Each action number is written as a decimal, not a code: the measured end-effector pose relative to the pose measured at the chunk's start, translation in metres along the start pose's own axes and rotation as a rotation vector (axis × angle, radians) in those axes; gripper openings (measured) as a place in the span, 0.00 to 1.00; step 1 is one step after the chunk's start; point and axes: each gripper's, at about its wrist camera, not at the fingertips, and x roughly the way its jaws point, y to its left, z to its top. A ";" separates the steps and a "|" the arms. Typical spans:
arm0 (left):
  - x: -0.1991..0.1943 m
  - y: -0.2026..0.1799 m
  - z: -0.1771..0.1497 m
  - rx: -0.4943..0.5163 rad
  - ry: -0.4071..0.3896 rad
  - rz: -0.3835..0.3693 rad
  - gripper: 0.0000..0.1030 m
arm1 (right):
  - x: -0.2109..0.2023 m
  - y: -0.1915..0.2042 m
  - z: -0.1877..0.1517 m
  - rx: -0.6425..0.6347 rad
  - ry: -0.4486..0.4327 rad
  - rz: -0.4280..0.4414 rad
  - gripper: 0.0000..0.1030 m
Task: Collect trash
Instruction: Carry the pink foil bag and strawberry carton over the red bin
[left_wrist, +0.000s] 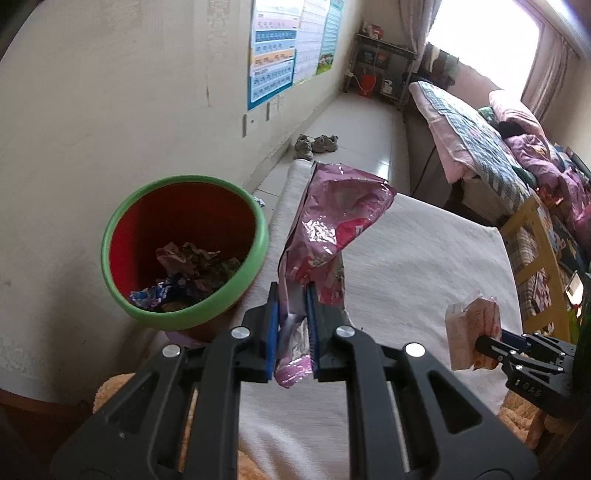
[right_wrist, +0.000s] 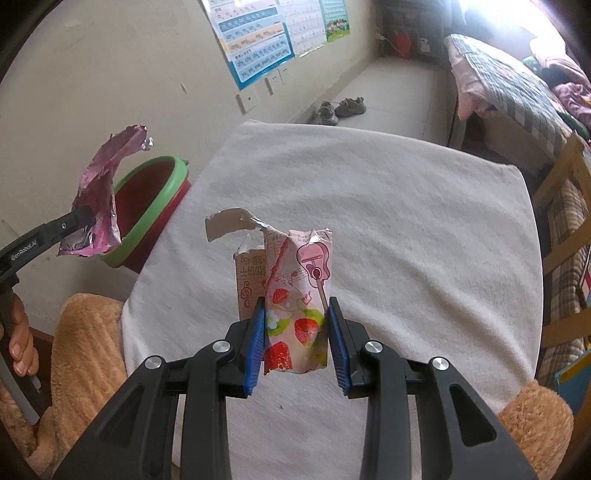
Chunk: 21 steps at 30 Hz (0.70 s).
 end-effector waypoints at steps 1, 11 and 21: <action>0.000 0.002 0.000 -0.006 -0.001 0.003 0.13 | 0.000 0.002 0.001 -0.005 -0.001 0.002 0.30; 0.000 0.032 -0.009 -0.068 0.005 0.022 0.13 | 0.008 0.033 0.012 -0.080 0.014 0.015 0.30; -0.007 0.060 -0.010 -0.119 -0.017 0.043 0.13 | 0.015 0.059 0.021 -0.132 0.024 0.025 0.30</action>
